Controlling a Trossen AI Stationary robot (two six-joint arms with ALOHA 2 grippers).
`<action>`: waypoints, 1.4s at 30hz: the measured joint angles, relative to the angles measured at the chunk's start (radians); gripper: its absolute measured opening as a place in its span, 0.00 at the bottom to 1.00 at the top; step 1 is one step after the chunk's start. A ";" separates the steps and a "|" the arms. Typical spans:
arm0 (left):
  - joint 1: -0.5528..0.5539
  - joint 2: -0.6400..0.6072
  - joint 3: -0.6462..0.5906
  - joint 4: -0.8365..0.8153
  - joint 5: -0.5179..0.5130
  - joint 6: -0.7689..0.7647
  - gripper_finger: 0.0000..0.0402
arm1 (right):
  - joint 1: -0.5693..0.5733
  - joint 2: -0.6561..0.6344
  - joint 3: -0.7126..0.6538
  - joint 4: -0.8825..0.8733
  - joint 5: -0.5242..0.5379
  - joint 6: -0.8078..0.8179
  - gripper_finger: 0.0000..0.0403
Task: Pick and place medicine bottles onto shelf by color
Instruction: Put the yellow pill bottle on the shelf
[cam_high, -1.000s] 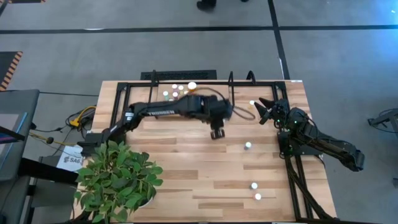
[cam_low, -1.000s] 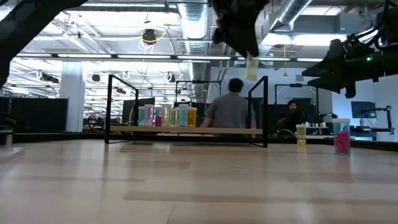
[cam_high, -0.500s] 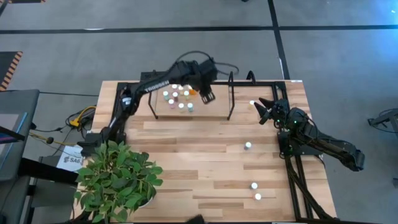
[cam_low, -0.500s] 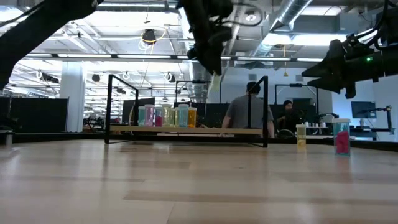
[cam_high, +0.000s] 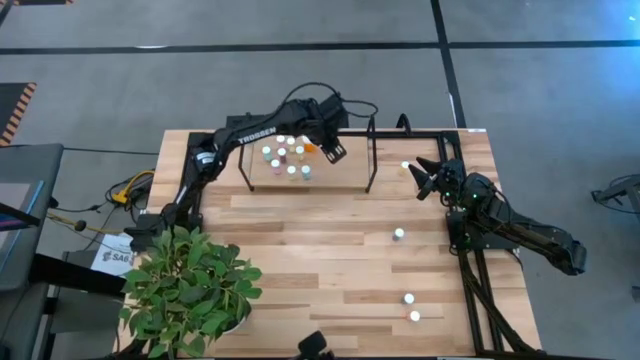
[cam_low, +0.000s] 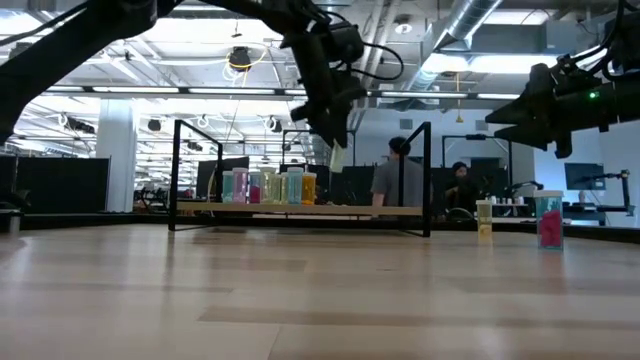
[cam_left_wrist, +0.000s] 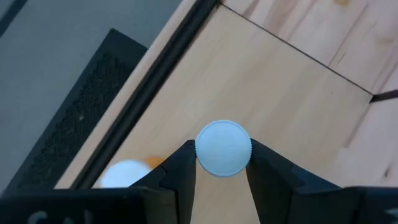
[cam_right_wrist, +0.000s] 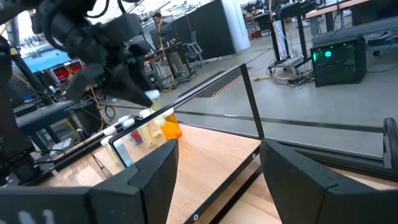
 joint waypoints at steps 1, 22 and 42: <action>-0.004 0.000 -0.019 0.024 -0.002 -0.001 0.27 | 0.000 0.000 0.000 0.000 0.000 0.000 0.62; 0.032 0.001 -0.266 0.384 -0.051 0.021 0.27 | 0.000 0.000 0.000 0.000 0.000 0.000 0.62; 0.088 0.000 -0.291 0.347 -0.040 -0.014 0.27 | 0.000 0.000 0.000 0.000 0.000 0.000 0.62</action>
